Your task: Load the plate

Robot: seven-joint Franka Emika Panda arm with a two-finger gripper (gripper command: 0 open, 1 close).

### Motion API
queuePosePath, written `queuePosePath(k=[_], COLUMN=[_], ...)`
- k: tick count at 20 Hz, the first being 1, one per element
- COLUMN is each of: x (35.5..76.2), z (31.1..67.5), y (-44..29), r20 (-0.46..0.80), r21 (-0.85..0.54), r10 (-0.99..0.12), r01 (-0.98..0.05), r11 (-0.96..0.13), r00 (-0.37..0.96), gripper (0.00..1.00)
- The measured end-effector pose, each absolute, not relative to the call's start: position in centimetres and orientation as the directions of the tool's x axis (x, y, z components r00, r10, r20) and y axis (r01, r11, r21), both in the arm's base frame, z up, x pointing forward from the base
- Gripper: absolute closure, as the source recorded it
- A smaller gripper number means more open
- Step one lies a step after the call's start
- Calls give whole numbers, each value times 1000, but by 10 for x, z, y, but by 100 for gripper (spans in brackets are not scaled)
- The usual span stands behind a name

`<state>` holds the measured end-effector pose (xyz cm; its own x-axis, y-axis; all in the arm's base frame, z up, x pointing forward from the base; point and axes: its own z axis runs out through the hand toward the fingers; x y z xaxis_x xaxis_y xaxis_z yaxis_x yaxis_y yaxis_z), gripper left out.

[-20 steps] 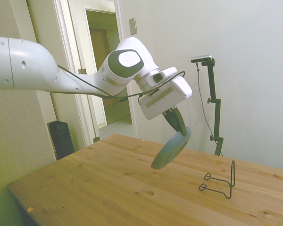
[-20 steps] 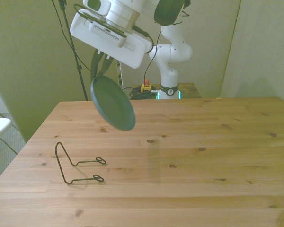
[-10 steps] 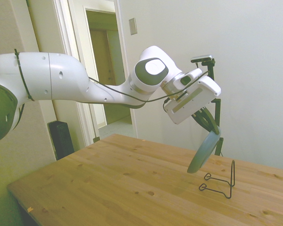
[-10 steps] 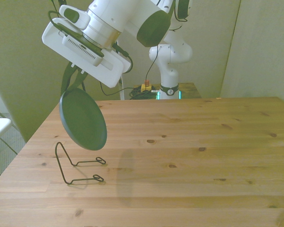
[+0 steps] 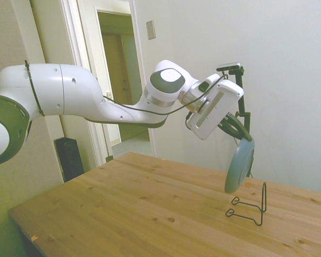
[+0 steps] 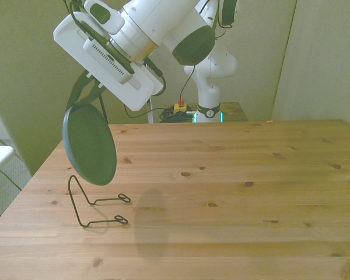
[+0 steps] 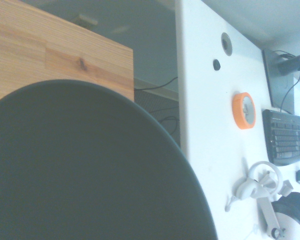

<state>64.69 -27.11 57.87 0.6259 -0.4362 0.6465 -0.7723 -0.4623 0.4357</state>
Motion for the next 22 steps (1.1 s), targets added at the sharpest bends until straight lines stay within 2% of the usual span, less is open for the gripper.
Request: queuePosePath(k=[8,22], x=[654,672], z=[560,521], y=[-303,-276], r20=[646,594], r21=[459,489], r10=[-433,-437], r01=[-774,-735], r11=[-437,-470], r00=[628,675], gripper=[100,100])
